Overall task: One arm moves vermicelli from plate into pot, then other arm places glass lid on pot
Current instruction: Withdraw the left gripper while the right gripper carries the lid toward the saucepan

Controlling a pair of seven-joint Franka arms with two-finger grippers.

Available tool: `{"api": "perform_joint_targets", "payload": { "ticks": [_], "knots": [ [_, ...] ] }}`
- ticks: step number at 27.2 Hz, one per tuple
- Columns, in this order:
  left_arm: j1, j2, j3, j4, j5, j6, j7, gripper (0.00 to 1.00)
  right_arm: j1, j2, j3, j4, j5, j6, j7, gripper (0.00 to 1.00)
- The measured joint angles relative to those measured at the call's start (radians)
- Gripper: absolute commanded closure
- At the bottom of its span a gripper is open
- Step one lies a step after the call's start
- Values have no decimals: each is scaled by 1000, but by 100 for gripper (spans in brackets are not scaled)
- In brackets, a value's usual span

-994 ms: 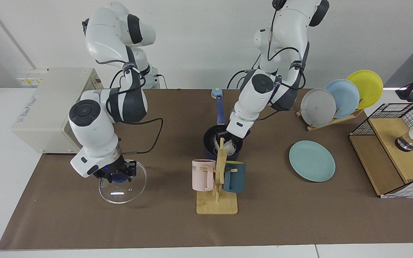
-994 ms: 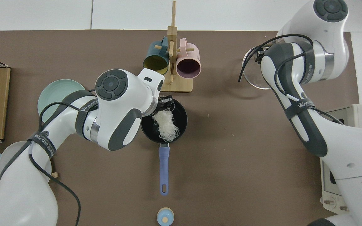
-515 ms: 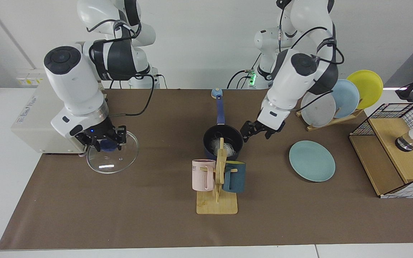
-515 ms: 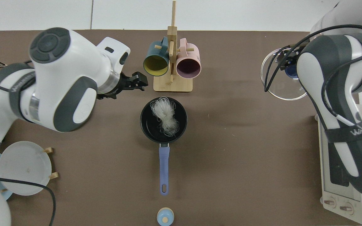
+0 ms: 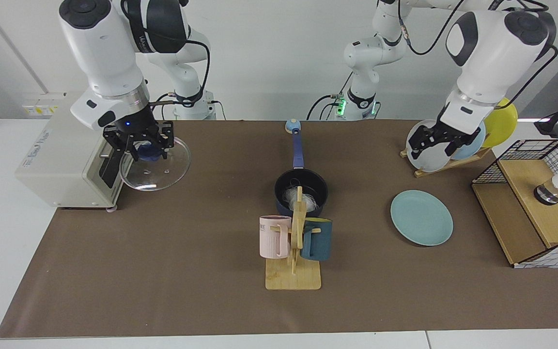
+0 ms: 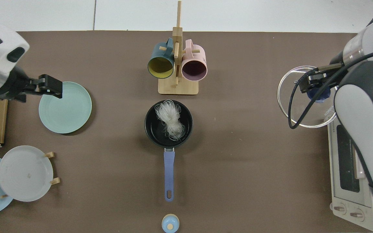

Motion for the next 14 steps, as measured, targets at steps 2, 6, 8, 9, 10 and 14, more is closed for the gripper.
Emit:
{"api": "perform_joint_targets", "payload": {
  "ticks": [2, 6, 8, 9, 10, 14],
  "knots": [
    [-27, -27, 60, 0, 0, -7, 40, 0, 28, -2, 1, -6, 0, 0, 36, 100],
    [-60, -66, 130, -3, 0, -23, 93, 0, 97, 1, 3, -17, -1, 1, 114, 100],
    [-66, -77, 140, -8, 0, -32, 101, 0, 131, 3, 4, -21, -2, 2, 157, 100],
    [-67, -80, 141, -11, -1, -34, 103, 0, 148, 5, 4, -23, -3, 3, 179, 100],
    [-67, -82, 141, -14, -1, -34, 103, 0, 165, 7, 4, -25, -4, 3, 199, 100],
    [-70, -82, 141, -21, -1, -34, 103, 0, 230, 17, 4, -26, -10, 5, 275, 100]
  ]
}}
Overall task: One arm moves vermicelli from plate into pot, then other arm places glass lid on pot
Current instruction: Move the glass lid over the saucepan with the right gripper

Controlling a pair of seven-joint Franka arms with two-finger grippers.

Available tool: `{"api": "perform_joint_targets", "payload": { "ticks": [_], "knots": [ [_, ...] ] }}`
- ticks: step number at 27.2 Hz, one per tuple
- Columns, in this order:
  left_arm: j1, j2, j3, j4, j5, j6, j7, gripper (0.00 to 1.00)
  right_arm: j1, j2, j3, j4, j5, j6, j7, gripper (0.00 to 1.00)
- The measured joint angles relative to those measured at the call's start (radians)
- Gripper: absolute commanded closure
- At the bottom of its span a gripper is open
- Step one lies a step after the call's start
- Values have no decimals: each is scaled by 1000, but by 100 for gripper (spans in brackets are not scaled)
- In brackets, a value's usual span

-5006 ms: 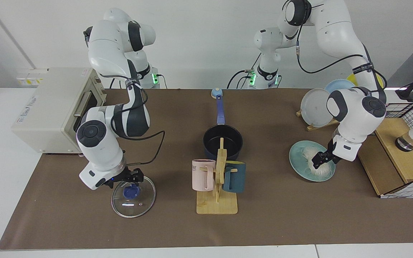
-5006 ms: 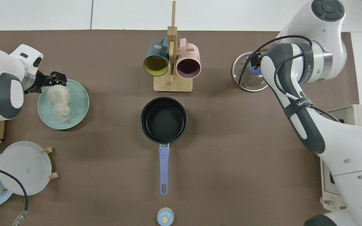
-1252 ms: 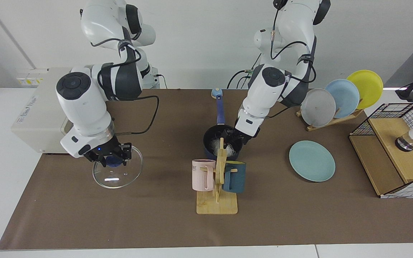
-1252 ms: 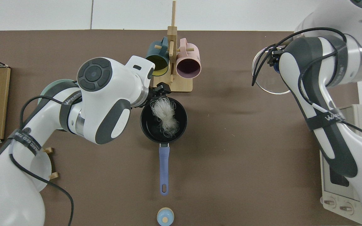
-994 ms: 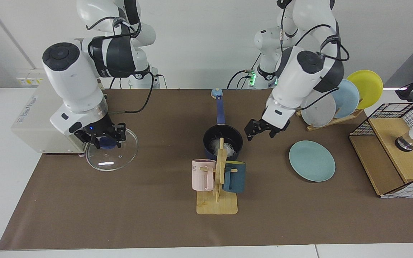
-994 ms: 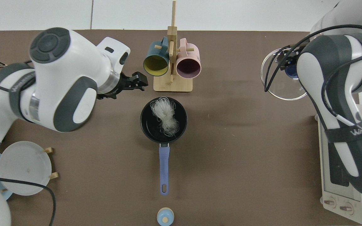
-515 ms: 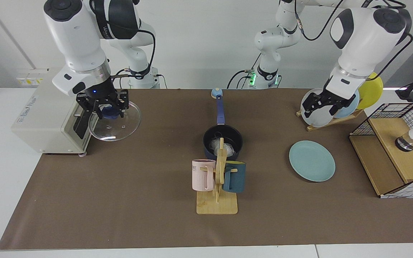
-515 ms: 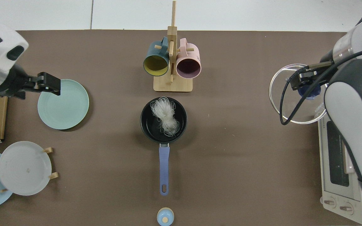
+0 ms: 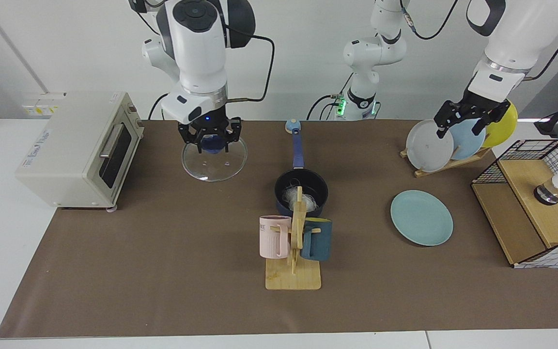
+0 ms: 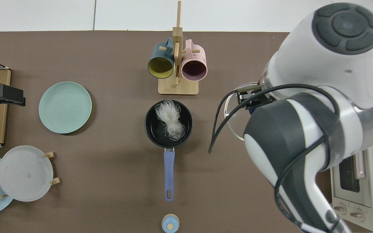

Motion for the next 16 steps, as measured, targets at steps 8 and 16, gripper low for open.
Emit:
{"api": "perform_joint_targets", "payload": {
  "ticks": [8, 16],
  "knots": [
    [0, 0, 4, -4, -23, 0, 0, 0, 90, 35, 0, 2, -1, 13, 114, 100],
    [0, 0, 4, -4, -32, 0, 0, 0, 182, 96, 0, 13, -2, 78, 258, 100]
  ]
}}
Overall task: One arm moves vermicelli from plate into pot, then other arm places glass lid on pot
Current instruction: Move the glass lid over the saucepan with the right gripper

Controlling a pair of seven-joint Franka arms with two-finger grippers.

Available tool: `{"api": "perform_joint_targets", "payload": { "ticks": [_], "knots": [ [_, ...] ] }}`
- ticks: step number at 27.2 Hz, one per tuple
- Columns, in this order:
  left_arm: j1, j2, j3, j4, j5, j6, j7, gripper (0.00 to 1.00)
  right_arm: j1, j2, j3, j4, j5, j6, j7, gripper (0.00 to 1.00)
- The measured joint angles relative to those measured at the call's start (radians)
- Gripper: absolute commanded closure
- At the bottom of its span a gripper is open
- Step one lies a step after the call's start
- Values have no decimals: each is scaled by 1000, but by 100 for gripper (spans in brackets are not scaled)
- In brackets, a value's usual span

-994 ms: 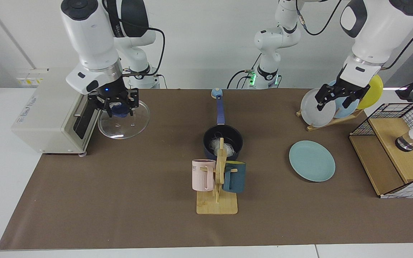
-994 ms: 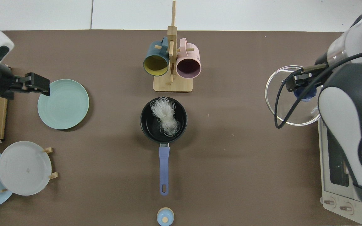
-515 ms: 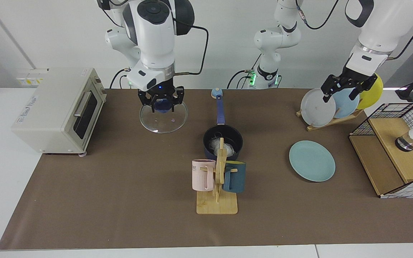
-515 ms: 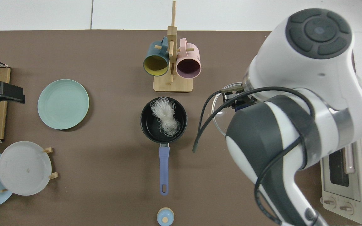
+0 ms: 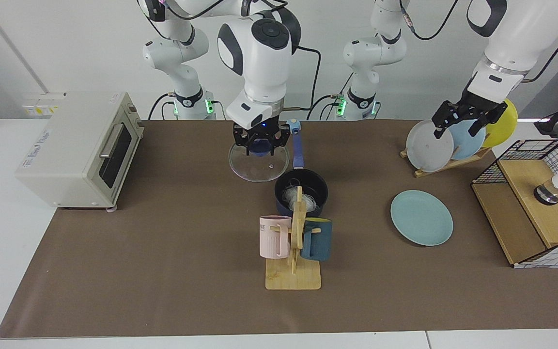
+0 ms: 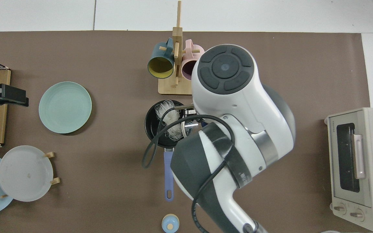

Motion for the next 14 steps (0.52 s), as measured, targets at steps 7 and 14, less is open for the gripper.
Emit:
{"api": "perform_joint_targets", "payload": {
  "ticks": [7, 14],
  "knots": [
    [-1, -2, -4, 0, 0, 0, 0, 0, 51, 54, -1, 3, -1, 63, 99, 100],
    [-7, -2, -8, 0, 0, 0, 0, 0, 76, 127, -2, 30, -2, 102, 124, 100]
  ]
}}
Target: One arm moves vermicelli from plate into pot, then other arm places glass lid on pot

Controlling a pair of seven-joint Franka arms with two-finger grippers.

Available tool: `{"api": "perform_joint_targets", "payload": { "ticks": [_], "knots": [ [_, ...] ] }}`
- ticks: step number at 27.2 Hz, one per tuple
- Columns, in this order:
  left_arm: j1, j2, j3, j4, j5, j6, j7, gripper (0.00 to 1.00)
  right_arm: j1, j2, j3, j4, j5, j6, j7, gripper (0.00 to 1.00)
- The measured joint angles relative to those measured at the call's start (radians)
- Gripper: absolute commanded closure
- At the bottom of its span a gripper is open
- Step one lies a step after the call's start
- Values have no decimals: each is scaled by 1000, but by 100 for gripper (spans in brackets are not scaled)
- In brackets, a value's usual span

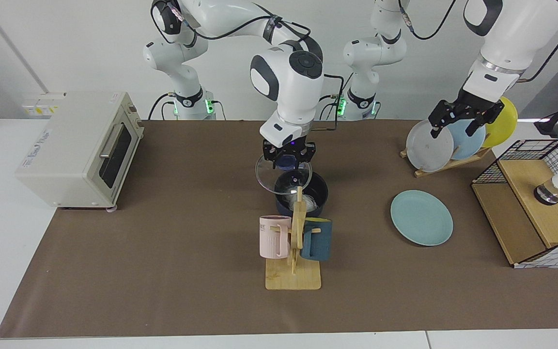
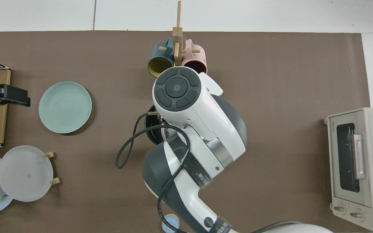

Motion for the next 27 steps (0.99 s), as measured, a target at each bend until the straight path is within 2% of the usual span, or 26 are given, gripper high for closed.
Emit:
{"api": "perform_joint_targets", "payload": {
  "ticks": [9, 27],
  "knots": [
    [0, 0, 3, 0, 0, 0, 0, 0, 19, 54, 0, 63, 0, 34, 22, 100],
    [0, 0, 3, 0, 0, 0, 0, 0, 45, 123, 2, 96, 0, 74, 25, 100]
  ]
}}
